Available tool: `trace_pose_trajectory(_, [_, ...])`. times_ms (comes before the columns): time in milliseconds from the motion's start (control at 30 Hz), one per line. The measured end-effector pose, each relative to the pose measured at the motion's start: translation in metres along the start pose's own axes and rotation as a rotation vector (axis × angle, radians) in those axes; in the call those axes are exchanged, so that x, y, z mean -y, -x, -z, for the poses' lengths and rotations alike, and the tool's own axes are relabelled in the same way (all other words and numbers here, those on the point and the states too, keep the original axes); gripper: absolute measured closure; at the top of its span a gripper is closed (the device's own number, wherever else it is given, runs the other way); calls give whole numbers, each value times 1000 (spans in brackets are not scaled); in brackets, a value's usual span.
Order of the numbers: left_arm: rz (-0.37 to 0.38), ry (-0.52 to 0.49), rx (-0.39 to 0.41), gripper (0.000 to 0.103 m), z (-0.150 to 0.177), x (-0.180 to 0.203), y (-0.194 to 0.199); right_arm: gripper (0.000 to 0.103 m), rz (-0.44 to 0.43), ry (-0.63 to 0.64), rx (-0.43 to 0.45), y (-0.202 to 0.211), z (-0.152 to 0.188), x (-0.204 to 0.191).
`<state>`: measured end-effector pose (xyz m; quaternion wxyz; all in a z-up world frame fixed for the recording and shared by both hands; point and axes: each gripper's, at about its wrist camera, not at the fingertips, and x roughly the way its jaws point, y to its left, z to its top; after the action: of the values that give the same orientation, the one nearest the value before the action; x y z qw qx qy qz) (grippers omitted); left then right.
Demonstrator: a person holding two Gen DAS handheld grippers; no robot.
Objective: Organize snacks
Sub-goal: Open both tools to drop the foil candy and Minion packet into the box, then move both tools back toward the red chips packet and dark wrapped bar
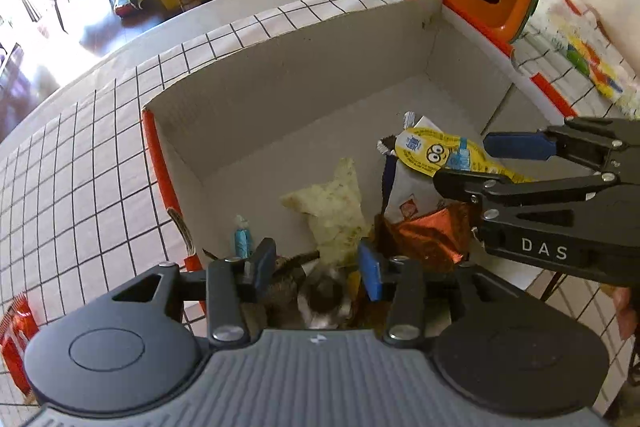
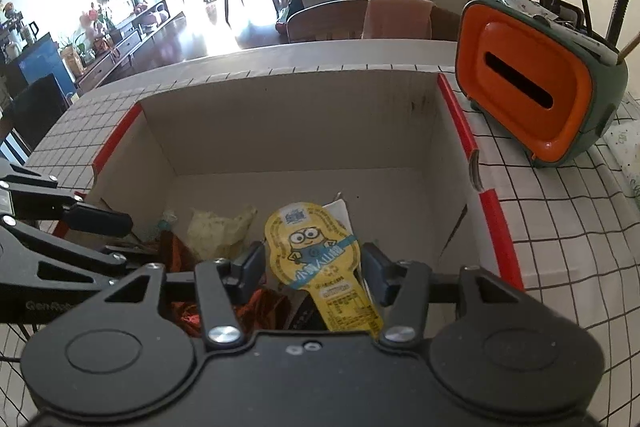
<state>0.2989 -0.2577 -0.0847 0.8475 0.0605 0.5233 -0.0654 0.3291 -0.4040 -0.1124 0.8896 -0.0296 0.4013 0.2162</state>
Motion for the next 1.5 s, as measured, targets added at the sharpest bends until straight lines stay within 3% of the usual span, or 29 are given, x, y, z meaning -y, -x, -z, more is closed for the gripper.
trace_pose_trajectory(233, [14, 45, 46, 52, 7, -9, 19, 40, -17, -4, 34, 16, -2, -1])
trace_pose_trajectory(300, [20, 54, 70, 46, 7, -10, 26, 39, -24, -7, 48, 23, -2, -3])
trace_pose_trajectory(433, [24, 67, 128, 42, 10, -14, 42, 28, -39, -10, 82, 38, -3, -9])
trace_pose_trajectory(533, [27, 80, 163, 40, 14, -18, 53, 25, -51, -13, 101, 50, -4, -14])
trace_pose_trajectory(667, [21, 94, 221, 31, 21, -26, 70, 18, -70, -28, 122, 64, -3, -20])
trace_pose_trajectory(867, [23, 91, 292, 27, 34, -40, 92, 15, -81, -67, 151, 80, 0, -30])
trace_pose_trajectory(967, [36, 98, 323, 23, 43, -48, 102, 5, -76, -72, 185, 90, 1, -38])
trace_pose_trajectory(1233, [74, 103, 363, 19, 71, -79, 122, 0, -68, -54, 230, 105, 3, -77])
trace_pose_trajectory(1500, [58, 119, 389, 15, 103, -125, 139, 0, -63, -23, 222, 100, 2, -131])
